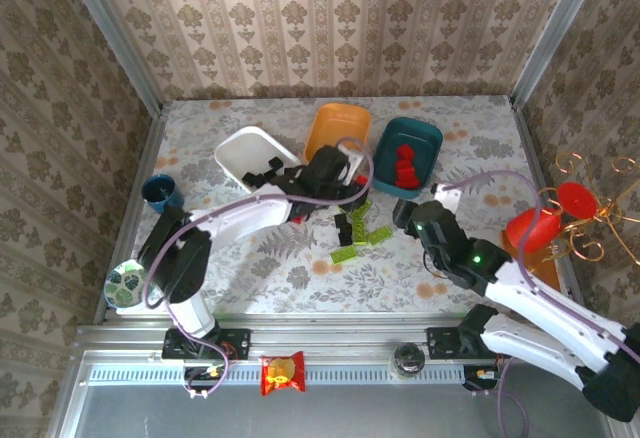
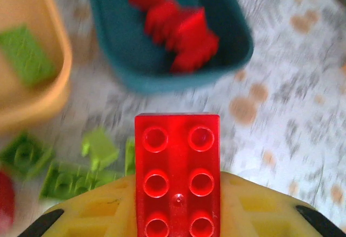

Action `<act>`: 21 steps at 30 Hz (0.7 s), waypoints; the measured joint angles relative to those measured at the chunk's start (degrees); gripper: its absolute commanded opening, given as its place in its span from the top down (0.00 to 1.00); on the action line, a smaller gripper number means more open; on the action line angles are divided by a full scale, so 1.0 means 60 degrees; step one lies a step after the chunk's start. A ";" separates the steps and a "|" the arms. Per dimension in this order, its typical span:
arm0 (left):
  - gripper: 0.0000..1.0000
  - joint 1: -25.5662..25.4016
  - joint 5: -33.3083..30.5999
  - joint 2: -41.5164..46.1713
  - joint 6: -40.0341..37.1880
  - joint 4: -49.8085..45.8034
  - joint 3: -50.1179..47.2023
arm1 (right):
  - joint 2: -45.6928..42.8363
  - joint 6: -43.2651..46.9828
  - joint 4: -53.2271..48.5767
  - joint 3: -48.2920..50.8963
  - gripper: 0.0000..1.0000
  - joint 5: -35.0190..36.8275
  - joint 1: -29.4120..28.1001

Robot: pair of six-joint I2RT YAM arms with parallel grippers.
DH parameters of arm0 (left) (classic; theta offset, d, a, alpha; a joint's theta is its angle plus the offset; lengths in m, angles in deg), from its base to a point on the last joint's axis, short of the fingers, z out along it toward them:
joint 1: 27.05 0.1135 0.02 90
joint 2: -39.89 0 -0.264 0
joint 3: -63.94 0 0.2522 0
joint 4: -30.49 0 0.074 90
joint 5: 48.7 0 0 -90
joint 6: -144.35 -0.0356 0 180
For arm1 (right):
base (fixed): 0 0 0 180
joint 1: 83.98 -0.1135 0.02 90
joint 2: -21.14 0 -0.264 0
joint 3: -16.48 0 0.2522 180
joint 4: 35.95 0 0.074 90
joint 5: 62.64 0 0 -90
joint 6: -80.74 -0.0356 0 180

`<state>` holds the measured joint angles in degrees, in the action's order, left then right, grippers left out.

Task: Sort the legos into containers by color
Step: Place the lego in the container.

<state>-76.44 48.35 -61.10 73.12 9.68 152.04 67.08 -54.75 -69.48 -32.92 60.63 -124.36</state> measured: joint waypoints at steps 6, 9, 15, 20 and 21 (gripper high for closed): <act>0.65 0.0175 0.0794 -0.2521 -0.0069 0.0317 0.2943 | -0.1089 -0.0211 -0.0040 0.0200 0.26 0.0423 0.0000; 0.65 0.0178 0.1111 -0.3763 -0.0073 0.0229 0.4455 | -0.1035 -0.0208 -0.0051 0.0200 0.26 0.0415 0.0000; 0.46 0.0229 0.1377 -0.5632 0.0000 -0.0426 0.6881 | -0.0696 -0.0055 -0.0011 0.0200 0.22 0.0076 0.0000; 0.28 0.0499 0.1559 -0.6029 0.0193 -0.0914 0.7712 | 0.0047 0.0339 0.0051 0.0142 0.20 -0.0725 0.0000; 0.25 0.0572 0.1606 -0.5931 0.0233 -0.0911 0.7697 | 0.0259 0.0415 0.0069 0.0102 0.20 -0.0947 0.0000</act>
<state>-73.01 57.98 -96.69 74.51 4.22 198.23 68.63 -52.26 -69.06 -32.31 54.95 -124.36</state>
